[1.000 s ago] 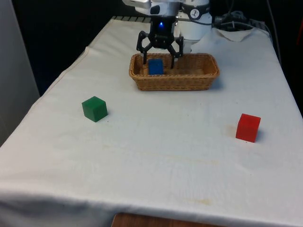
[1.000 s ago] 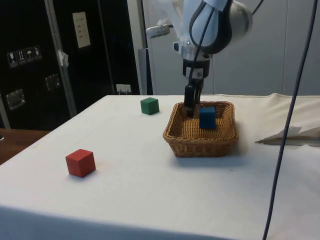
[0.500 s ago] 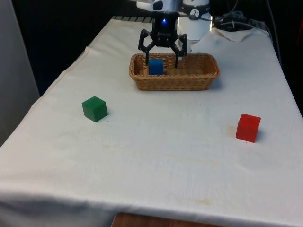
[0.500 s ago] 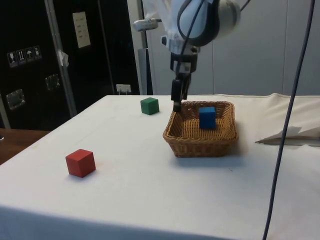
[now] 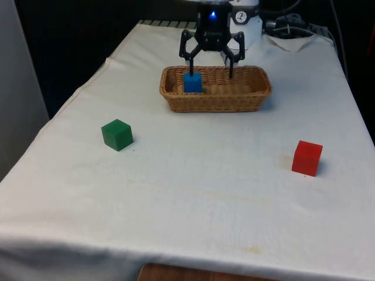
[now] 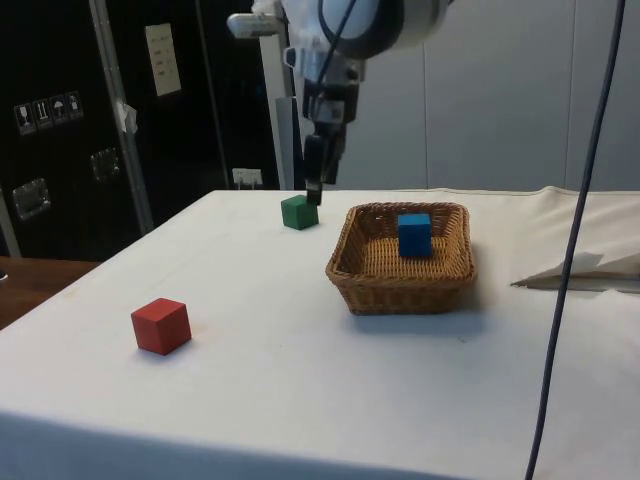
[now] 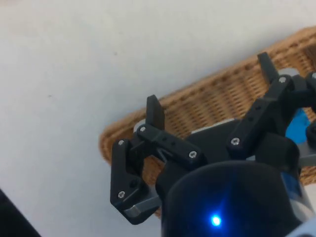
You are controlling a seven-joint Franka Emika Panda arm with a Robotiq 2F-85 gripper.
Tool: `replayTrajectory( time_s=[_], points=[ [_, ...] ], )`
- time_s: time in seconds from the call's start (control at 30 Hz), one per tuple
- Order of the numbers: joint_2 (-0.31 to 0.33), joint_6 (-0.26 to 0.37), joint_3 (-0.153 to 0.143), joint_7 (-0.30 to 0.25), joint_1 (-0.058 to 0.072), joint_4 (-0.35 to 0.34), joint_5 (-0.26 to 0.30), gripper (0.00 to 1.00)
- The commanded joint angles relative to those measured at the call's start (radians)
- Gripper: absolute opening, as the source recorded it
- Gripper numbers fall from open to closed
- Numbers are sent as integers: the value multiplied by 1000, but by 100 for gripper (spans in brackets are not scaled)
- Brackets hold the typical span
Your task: Pick up exactly two blocks and place them into the basket.
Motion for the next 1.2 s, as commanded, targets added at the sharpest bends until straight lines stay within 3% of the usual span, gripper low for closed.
replayTrajectory(
  time_s=[0.0,0.1,0.13,0.17,0.4,0.43,0.47,0.63,0.67,0.7,1.17],
  points=[
    [10,-9,-1,21,8,11,-11,100],
    [12,-22,16,33,7,29,-9,100],
    [1,-16,23,20,0,24,0,100],
    [14,-29,29,44,7,44,-7,100],
    [31,-57,75,82,6,96,-3,100],
    [21,-48,74,69,1,85,0,100],
    [33,-60,80,86,6,103,-2,100],
    [50,-82,113,116,6,147,0,100],
    [41,-74,112,105,1,137,0,100],
    [53,-85,118,120,6,154,0,100],
    [122,-131,186,178,1,269,11,100]
  ],
)
